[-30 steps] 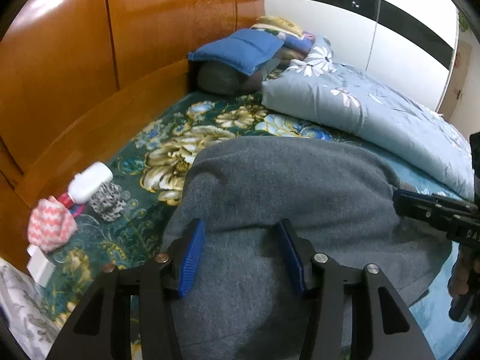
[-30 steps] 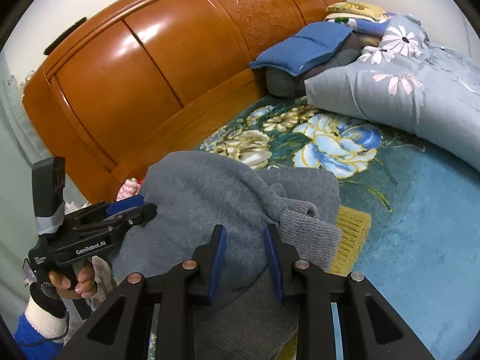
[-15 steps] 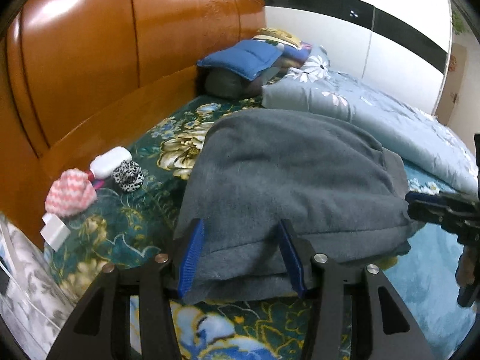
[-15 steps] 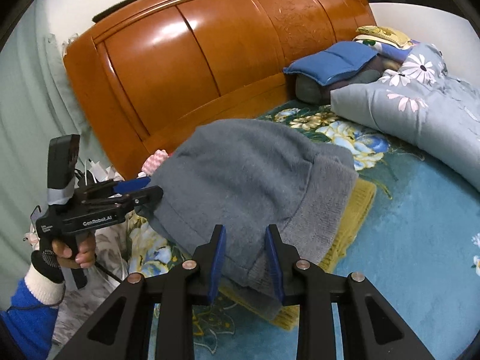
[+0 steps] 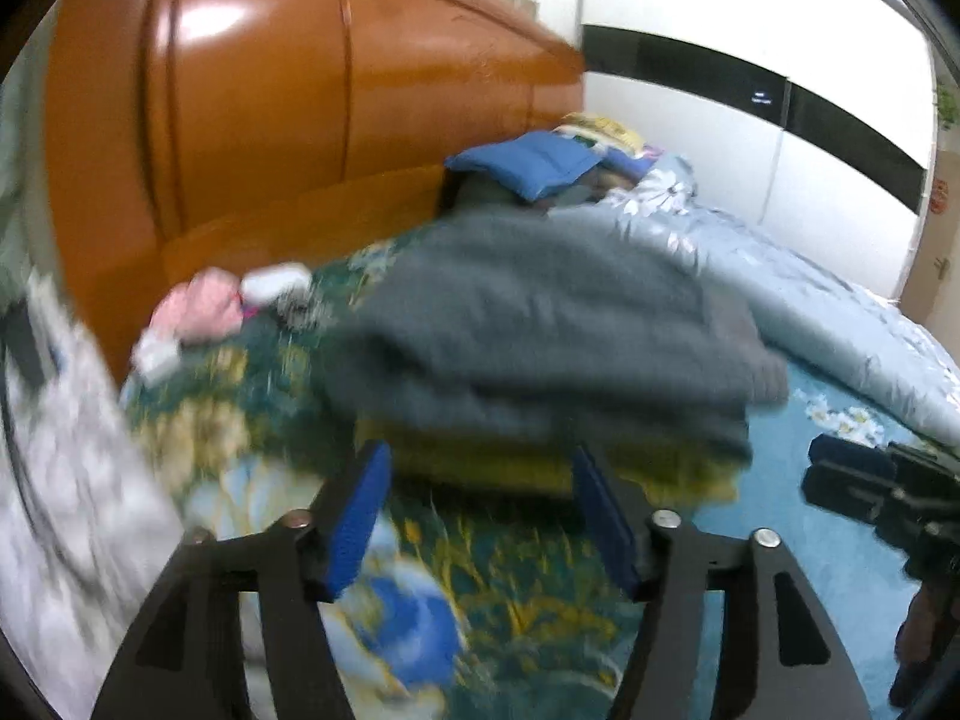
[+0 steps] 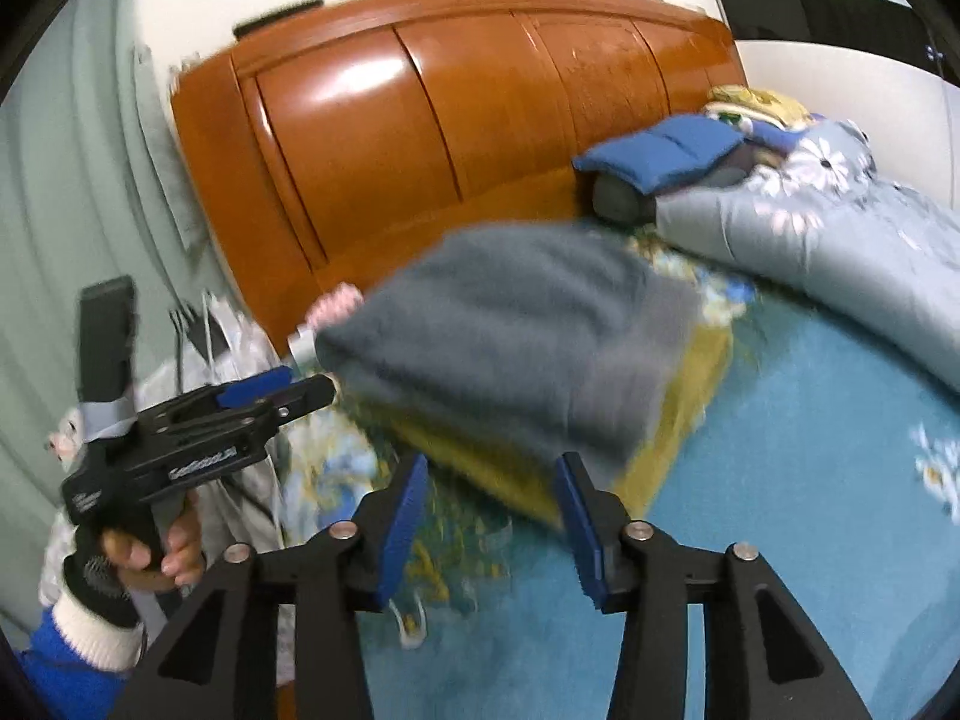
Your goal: Fold clothes
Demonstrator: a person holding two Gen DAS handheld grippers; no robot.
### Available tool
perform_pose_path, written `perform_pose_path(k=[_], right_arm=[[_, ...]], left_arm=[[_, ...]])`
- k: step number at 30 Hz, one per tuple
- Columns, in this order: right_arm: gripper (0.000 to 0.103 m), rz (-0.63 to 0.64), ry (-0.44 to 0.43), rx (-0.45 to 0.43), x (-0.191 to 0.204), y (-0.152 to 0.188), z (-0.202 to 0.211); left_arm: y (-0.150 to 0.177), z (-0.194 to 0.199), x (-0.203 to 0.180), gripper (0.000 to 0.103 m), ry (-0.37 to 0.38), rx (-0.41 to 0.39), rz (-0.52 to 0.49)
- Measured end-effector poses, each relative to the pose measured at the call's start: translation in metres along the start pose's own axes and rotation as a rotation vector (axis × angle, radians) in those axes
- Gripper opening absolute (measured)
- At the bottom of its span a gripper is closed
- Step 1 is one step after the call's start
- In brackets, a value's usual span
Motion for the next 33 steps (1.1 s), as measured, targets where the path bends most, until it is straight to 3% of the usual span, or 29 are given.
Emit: perform_pose_path(k=[5,9,15,28,33], right_arm=[[0.052,0.017,0.076,0.071,-0.007,0.049,-0.021],[0.059,0.02,0.139,0.1,-0.019,0.073,-0.035],[0.064,0.034,0.239,0.087,-0.037,0.084,-0.045],[0.066,-0.002,0.257,0.144,-0.049,0.099,-0.06],[0.074,-0.006,0.23,0.153,-0.048,0.101,-0.063]], left_arm=[[0.059,-0.022,-0.017,0.066,-0.054,0.092,0.017],[0.082,-0.036,-0.018,0.066,-0.1,0.119,0.063],[0.095,-0.047,-0.016,0.067,-0.157,0.111,0.109],[0.102,-0.047,-0.025,0.076,-0.213,0.036,0.085],[0.104,-0.045,-0.027,0.077,-0.217,0.018,0.082]])
Point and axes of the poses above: each gripper's, at about its wrist camera, not at the fingertips, and z roughly against the way its jaws point, x to its left, y to its underside, the point moved 8 cm from there along -z, roughly the way its jaws point, and after that the axes turned 10 degrees about y, right-handed, at the moved point
